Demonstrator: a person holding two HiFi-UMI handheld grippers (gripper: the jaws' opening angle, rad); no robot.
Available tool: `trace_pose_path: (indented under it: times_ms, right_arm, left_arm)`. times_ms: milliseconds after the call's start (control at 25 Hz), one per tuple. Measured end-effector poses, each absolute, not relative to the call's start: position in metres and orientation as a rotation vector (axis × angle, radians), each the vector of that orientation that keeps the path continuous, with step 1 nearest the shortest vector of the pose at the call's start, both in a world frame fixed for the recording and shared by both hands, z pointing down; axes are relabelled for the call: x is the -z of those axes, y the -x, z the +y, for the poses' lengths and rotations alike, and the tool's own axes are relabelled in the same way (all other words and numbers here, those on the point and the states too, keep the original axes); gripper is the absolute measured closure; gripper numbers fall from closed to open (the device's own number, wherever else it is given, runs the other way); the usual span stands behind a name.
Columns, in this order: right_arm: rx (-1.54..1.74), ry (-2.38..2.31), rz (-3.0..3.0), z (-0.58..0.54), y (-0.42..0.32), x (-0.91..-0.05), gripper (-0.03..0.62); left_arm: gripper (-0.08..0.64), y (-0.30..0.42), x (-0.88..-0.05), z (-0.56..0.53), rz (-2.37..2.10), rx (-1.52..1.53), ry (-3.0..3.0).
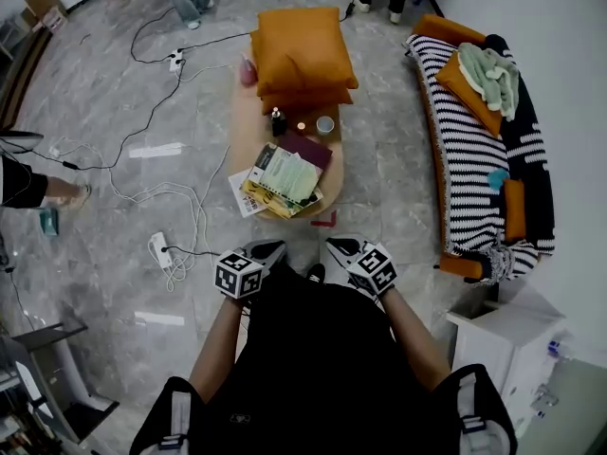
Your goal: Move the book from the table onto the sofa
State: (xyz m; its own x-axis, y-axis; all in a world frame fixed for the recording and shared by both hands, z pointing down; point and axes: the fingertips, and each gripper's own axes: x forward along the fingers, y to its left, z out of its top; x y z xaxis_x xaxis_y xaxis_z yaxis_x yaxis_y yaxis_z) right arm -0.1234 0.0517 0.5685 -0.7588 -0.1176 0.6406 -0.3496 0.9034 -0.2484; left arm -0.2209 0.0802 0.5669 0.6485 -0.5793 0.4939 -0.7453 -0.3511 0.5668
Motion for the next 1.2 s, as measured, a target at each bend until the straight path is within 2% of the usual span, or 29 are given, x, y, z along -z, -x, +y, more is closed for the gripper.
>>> trace_pose_path:
  times_ms: [640,1200]
  right_arm:
    - [-0.51,-0.5,-2.414,0.015,0.209,-0.571,0.584]
    - [-0.541,-0.516,-2.368,0.0,0.195,-0.586,0.584]
  left_arm:
    - [0.549,0.296,-0.572,0.03,-0.855,-0.341,-2.146]
    - [0.549,0.306,-0.586,0.002,-0.867,-0.348,-2.12]
